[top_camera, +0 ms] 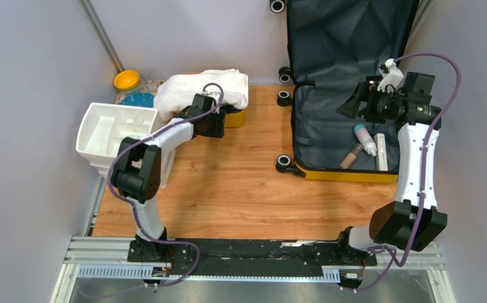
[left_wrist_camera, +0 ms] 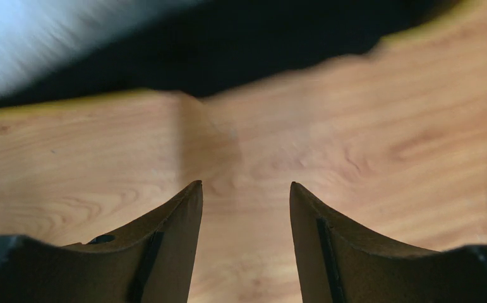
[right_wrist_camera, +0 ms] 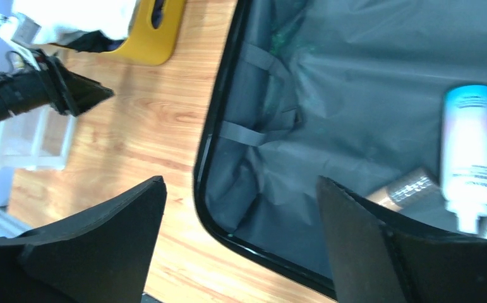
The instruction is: Open, take out, and arrange the luggage
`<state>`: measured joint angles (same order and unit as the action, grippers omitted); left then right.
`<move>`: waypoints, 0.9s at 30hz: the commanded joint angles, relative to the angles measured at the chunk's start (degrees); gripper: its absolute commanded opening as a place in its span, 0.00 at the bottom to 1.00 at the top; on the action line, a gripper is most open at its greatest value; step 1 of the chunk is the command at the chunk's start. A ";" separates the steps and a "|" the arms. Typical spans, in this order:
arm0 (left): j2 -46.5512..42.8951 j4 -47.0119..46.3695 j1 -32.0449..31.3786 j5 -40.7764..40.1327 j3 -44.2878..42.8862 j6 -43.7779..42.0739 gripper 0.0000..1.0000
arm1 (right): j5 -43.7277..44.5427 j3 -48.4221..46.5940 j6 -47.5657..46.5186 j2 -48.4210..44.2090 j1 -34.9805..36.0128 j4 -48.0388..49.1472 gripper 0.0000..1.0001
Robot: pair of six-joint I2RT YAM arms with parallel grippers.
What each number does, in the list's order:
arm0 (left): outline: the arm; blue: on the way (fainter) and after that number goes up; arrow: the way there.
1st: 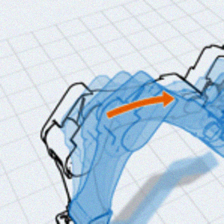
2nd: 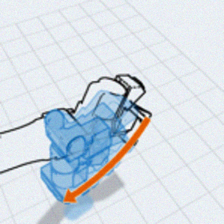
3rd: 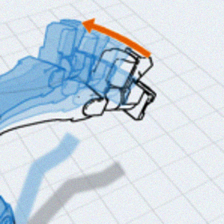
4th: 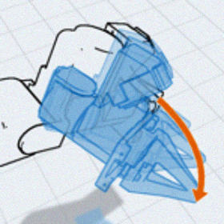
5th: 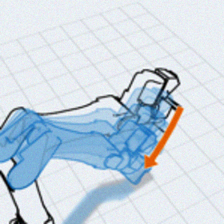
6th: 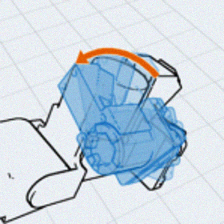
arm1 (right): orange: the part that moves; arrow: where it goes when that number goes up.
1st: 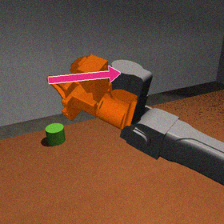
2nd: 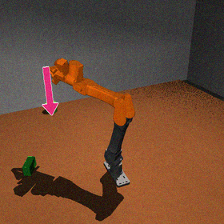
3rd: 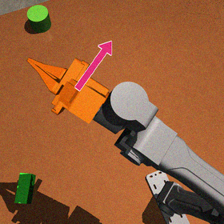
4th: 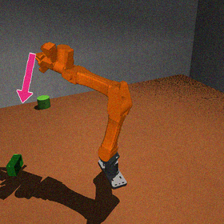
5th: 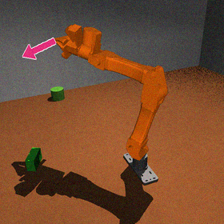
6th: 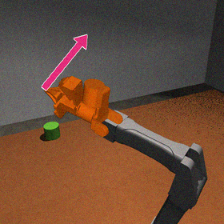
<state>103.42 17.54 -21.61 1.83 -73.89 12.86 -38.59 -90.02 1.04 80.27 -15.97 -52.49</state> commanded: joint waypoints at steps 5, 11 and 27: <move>9.51 -8.92 5.78 -1.74 -11.88 1.82 0.61 | 12.92 -7.09 -14.73 -0.03 -3.37 -9.79 1.00; 16.90 -12.00 8.42 -0.60 -19.62 -0.56 0.63 | 14.51 -11.32 -17.56 5.33 -3.81 -18.52 0.97; 14.04 -7.62 6.94 13.38 -28.18 -9.24 0.80 | 15.04 -9.39 -16.95 8.15 -3.81 -13.96 0.93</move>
<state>128.14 11.44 -12.56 8.73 -102.39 10.35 -22.48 -97.91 -14.39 87.68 -19.68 -68.84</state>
